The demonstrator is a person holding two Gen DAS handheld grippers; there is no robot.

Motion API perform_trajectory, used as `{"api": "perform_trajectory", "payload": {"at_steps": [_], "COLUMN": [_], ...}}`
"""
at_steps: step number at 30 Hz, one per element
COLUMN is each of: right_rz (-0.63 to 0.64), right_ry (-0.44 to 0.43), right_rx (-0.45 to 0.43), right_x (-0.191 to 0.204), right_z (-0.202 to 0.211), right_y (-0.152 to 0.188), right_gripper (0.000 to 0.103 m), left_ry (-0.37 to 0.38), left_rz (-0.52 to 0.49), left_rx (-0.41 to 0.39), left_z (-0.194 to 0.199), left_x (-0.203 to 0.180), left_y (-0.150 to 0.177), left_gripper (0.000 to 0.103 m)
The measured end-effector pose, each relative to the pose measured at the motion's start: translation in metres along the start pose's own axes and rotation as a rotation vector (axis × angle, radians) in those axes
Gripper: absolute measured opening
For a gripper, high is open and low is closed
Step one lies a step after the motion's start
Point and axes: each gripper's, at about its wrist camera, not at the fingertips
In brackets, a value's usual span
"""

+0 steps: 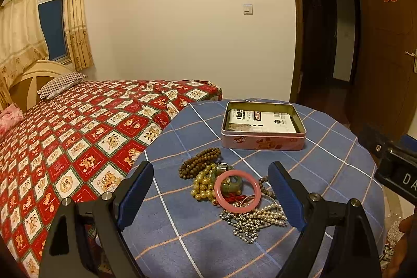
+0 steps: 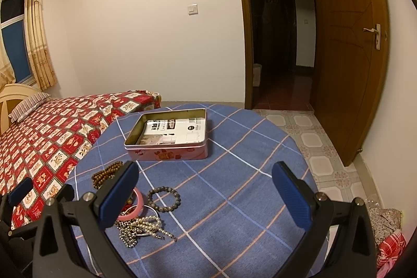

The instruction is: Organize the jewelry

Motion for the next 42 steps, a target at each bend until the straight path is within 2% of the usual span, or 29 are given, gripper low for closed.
{"api": "perform_trajectory", "payload": {"at_steps": [28, 36, 42], "right_rz": [0.001, 0.006, 0.006], "right_ry": [0.003, 0.009, -0.007], "right_rx": [0.01, 0.004, 0.026], "right_x": [-0.001, -0.004, -0.012], "right_z": [-0.003, -0.004, -0.016], "right_y": [-0.001, 0.0, 0.005], "right_gripper": [0.103, 0.103, 0.103], "left_ry": [0.013, 0.018, 0.034], "left_rz": [-0.002, 0.001, -0.049], "left_rx": [0.01, 0.03, 0.048], "left_z": [-0.004, -0.014, -0.029], "left_x": [0.0, 0.013, 0.016], "left_y": [0.005, 0.011, 0.025], "left_gripper": [0.09, 0.09, 0.09]}}
Point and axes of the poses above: each gripper's, at about its wrist camera, not at the fingertips, and z roughly against the way its jaws point, x to its left, y to its underside, and after that the axes turned 8 degrees about -y, right-handed
